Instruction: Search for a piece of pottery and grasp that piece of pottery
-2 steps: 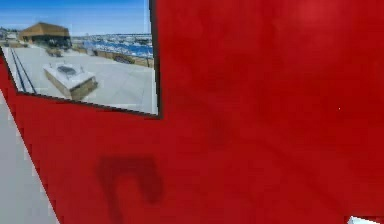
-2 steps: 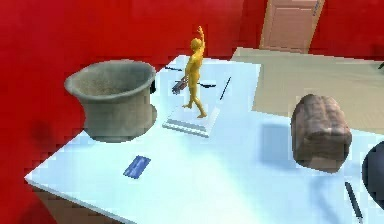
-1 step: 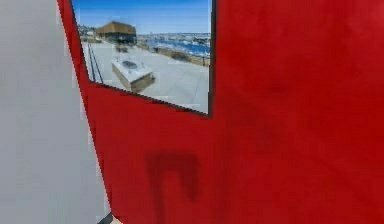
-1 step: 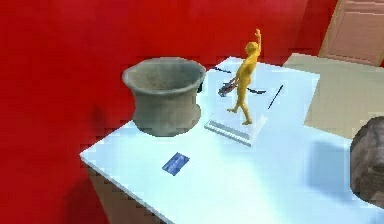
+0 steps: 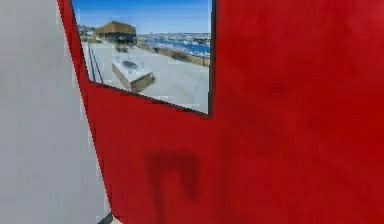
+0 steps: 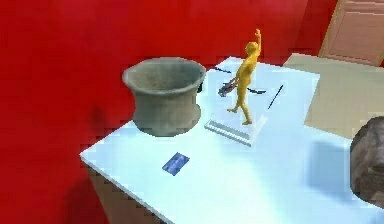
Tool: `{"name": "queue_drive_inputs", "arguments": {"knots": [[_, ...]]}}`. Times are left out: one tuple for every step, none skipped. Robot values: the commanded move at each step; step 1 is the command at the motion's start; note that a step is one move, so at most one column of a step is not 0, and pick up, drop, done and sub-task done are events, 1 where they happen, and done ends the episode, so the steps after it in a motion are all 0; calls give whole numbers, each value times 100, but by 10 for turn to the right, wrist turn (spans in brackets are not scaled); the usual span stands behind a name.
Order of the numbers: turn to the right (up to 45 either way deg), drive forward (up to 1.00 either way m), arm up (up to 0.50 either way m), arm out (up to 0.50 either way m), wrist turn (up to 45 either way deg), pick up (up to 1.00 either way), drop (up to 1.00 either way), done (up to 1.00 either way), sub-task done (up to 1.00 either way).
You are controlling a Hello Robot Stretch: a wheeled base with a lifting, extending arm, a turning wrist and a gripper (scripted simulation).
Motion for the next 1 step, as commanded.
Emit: {"name": "queue_drive_inputs", "arguments": {"knots": [[0, 0, 38, 0, 0, 0, 0, 0, 0]]}}
